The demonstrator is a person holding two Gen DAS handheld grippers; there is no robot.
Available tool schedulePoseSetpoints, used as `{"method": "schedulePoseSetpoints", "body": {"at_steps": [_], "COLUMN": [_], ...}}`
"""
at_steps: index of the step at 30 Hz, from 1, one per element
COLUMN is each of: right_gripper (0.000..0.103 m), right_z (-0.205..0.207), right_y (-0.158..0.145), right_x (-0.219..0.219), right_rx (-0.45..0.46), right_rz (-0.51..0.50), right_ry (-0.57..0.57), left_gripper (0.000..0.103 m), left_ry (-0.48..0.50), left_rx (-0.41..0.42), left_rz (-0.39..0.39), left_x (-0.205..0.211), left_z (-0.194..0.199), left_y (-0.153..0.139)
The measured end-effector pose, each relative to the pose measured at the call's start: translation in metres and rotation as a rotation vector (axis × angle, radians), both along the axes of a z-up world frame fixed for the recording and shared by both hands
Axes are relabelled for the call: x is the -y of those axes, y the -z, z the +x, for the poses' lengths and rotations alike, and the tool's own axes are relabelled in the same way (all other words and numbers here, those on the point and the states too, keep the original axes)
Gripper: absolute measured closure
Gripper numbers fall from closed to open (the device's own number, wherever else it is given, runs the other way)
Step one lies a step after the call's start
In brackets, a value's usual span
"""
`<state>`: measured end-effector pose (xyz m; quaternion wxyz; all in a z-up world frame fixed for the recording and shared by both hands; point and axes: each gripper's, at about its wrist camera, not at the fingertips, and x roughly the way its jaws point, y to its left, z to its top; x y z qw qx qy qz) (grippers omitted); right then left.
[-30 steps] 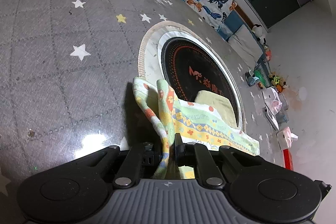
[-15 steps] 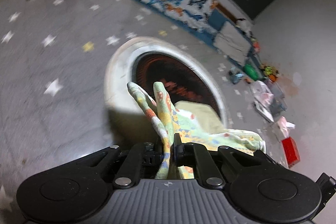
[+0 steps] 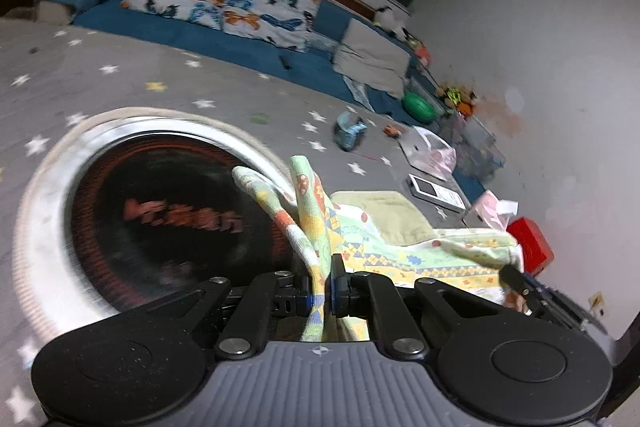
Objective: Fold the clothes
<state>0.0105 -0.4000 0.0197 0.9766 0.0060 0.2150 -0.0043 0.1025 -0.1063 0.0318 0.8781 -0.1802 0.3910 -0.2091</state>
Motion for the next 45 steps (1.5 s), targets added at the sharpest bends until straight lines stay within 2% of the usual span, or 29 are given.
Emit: {"method": "schedulePoseSetpoints", "body": {"at_steps": [3, 9, 15, 18, 22, 25, 28, 34, 40, 45], "right_gripper": [0.096, 0.096, 0.095, 0.092, 0.087, 0.086, 0.085, 0.084, 0.077, 0.072], "right_z": [0.005, 0.015, 0.026, 0.03, 0.035, 0.037, 0.046, 0.07, 0.08, 0.072], "right_y": [0.002, 0.028, 0.055, 0.061, 0.065, 0.058, 0.055, 0.062, 0.07, 0.069], "right_x": [0.018, 0.04, 0.061, 0.066, 0.07, 0.067, 0.061, 0.04, 0.025, 0.015], "right_rx": [-0.008, -0.083, -0.157, -0.181, -0.202, -0.178, -0.178, -0.208, -0.229, -0.231], "right_rz": [-0.015, -0.001, 0.013, 0.013, 0.006, 0.003, 0.048, 0.103, 0.089, 0.063], "right_ry": [0.039, 0.085, 0.13, 0.146, 0.161, 0.146, 0.1, 0.023, -0.022, -0.06], "left_gripper": [0.095, 0.095, 0.095, 0.088, 0.078, 0.076, 0.076, 0.079, 0.079, 0.078], "left_ry": [0.029, 0.056, 0.051, 0.038, 0.006, -0.018, -0.018, 0.08, 0.147, 0.161], "left_rx": [0.002, -0.028, -0.078, -0.114, -0.116, -0.092, -0.072, -0.032, -0.028, -0.024], "left_rz": [0.023, 0.075, 0.137, 0.153, 0.194, 0.221, 0.209, 0.181, 0.186, 0.218], "left_x": [0.025, 0.061, 0.067, 0.06, 0.05, 0.045, 0.046, 0.078, 0.115, 0.127], "left_z": [0.01, 0.032, 0.043, 0.047, 0.049, 0.05, 0.052, 0.056, 0.07, 0.076], "left_y": [0.004, 0.024, 0.051, 0.061, 0.062, 0.057, 0.049, 0.041, 0.053, 0.067]}}
